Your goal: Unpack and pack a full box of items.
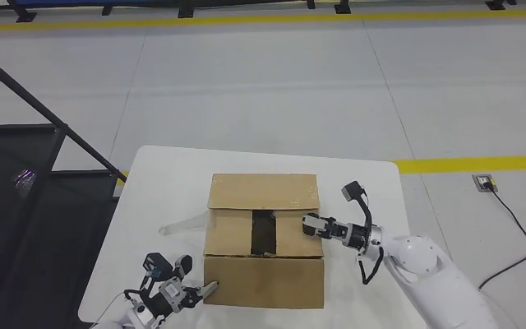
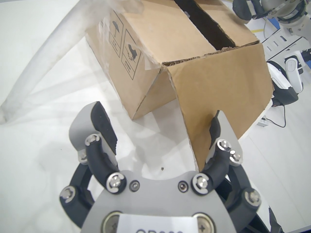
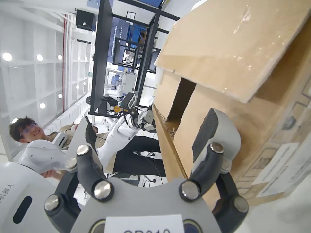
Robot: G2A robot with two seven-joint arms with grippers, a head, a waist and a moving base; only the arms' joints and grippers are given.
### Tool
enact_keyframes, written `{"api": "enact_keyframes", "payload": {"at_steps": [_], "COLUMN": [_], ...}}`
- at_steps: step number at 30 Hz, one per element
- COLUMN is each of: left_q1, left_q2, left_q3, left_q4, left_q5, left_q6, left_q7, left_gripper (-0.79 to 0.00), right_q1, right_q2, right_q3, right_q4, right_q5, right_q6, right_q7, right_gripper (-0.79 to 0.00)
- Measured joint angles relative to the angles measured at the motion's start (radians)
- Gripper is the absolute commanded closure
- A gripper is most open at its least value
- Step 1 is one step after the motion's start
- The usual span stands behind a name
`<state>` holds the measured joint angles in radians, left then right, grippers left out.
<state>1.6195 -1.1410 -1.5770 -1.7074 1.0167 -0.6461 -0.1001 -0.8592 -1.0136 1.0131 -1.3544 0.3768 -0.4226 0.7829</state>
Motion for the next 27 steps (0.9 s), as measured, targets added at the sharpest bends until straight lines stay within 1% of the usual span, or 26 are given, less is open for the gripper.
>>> {"api": "enact_keyframes", "payload": {"at_steps": [2, 5, 9, 12, 15, 19, 22, 27], "left_q1": [0.003, 0.004, 0.003, 0.004, 0.004, 0.011, 0.020, 0.029], "left_q2": [0.000, 0.001, 0.003, 0.004, 0.005, 0.006, 0.007, 0.008], "left_q3": [-0.002, -0.003, 0.001, 0.003, 0.003, 0.002, -0.002, -0.010], "left_q4": [-0.004, -0.004, -0.006, -0.008, -0.009, -0.011, -0.011, -0.005], "left_q5": [-0.012, -0.034, -0.025, -0.021, -0.019, -0.020, -0.023, -0.033], "left_q6": [0.004, 0.003, 0.008, 0.010, 0.012, 0.018, 0.023, 0.032], "left_q7": [0.009, 0.008, 0.000, 0.003, 0.007, 0.017, 0.030, 0.042], "left_gripper": [-0.785, -0.785, -0.785, -0.785, -0.785, -0.785, -0.785, -0.785], "right_q1": [0.021, 0.043, 0.080, 0.121, 0.178, 0.265, 0.323, 0.392], "right_q2": [-0.010, -0.022, -0.035, -0.046, -0.061, -0.092, -0.120, -0.164], "right_q3": [-0.011, -0.017, -0.022, -0.032, -0.055, -0.107, -0.152, -0.202], "right_q4": [0.038, 0.072, 0.084, 0.084, 0.109, 0.177, 0.242, 0.347], "right_q5": [0.017, 0.029, -0.031, -0.109, -0.192, -0.292, -0.335, -0.362], "right_q6": [-0.014, -0.066, -0.081, -0.046, 0.021, 0.119, 0.169, 0.172], "right_q7": [-0.010, -0.039, -0.115, -0.184, -0.245, -0.328, -0.380, -0.476], "right_gripper": [-0.785, -0.785, -0.785, -0.785, -0.785, -0.785, -0.785, -0.785]}}
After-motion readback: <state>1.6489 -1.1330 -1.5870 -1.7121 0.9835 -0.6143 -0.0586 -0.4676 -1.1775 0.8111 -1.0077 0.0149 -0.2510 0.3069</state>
